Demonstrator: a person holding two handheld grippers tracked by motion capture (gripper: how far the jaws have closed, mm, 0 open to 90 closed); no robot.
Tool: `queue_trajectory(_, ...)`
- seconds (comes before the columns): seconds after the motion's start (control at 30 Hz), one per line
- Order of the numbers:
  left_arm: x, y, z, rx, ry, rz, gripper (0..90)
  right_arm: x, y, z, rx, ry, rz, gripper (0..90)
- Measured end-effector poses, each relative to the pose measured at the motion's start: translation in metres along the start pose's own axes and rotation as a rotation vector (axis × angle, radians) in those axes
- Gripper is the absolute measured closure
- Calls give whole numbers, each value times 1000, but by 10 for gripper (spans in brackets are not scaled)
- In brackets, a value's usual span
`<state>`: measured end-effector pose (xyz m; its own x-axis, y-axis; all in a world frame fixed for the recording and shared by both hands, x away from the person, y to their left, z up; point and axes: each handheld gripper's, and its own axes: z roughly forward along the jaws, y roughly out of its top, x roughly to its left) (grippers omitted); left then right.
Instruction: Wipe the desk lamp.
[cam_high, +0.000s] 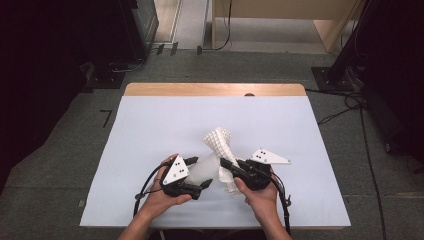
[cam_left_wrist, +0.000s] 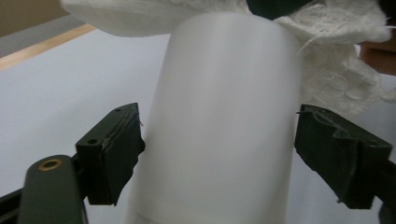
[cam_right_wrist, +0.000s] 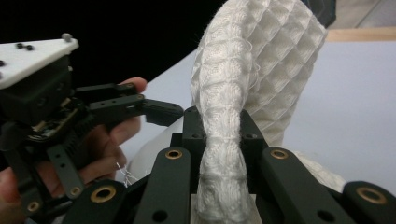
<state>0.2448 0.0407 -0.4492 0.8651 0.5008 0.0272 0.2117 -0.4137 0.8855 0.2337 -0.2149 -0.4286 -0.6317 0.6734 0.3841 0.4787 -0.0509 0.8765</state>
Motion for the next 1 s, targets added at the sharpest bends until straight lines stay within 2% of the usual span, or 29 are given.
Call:
queue_trajectory(0.13, -1, -1, 2, 29, -10, 4, 90, 12, 0, 3, -10, 34, -33, 790)
queue_trajectory(0.23, -4, -2, 5, 79, -2, 42, 65, 20, 0, 5, -1, 44, -58, 789)
queue_trajectory(0.27, -6, -2, 5, 83, 12, 59, 64, 22, -1, 6, -1, 45, -65, 789)
queue_trajectory(0.33, -7, -2, 4, 81, 19, 60, 64, 25, -1, 7, 0, 41, -79, 789)
queue_trajectory(0.47, -9, -4, 2, 92, 32, 127, 84, 26, -1, 7, 8, 34, -83, 787)
queue_trajectory(0.63, -11, -5, 2, 91, 38, 139, 85, 20, -3, 9, 19, 1, -73, 788)
queue_trajectory(0.7, -10, -6, 1, 86, 34, 136, 85, 19, -3, 9, 21, 8, -60, 788)
queue_trajectory(0.8, -8, -6, 0, 84, 23, 124, 83, 22, -3, 10, 18, 12, -71, 791)
queue_trajectory(0.9, -5, -6, -2, 85, 8, 105, 71, 28, -4, 11, 14, 38, -65, 792)
queue_trajectory(1.0, -5, -8, -3, 83, 12, 119, 72, 33, -3, 12, 18, 45, -83, 792)
